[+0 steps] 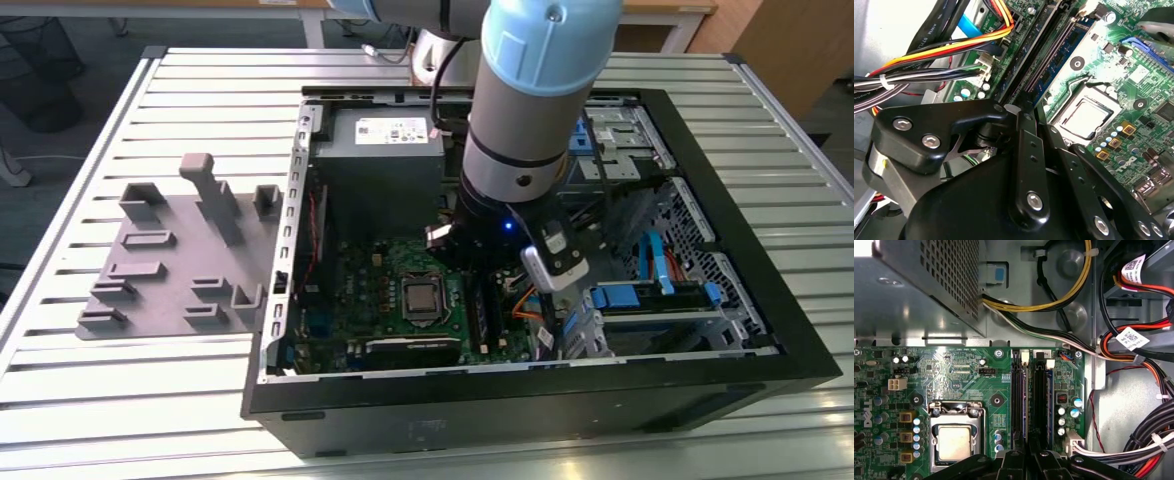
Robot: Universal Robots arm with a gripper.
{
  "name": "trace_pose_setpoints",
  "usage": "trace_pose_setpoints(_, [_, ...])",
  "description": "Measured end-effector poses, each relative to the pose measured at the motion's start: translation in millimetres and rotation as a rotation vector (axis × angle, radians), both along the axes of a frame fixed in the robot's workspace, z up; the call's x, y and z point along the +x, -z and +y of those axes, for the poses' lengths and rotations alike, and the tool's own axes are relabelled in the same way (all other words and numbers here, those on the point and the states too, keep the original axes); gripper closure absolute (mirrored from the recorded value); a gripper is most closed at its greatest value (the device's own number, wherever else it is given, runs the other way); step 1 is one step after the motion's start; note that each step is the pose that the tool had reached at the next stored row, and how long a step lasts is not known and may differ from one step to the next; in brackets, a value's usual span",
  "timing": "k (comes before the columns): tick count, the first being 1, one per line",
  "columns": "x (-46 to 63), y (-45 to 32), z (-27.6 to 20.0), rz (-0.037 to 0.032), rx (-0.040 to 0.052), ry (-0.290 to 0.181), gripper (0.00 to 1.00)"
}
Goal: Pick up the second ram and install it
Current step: 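Press down the second ram until it locks into place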
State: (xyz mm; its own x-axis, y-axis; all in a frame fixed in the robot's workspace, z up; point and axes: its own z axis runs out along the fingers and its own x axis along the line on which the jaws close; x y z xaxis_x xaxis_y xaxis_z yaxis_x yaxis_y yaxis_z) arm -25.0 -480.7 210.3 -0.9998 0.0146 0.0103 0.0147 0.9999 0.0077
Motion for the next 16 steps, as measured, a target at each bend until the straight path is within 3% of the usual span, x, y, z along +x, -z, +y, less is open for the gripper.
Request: trace_pose_setpoints(16, [0.0, 4.0, 0.0, 0.0021, 0.0002, 0.0, 0.86])
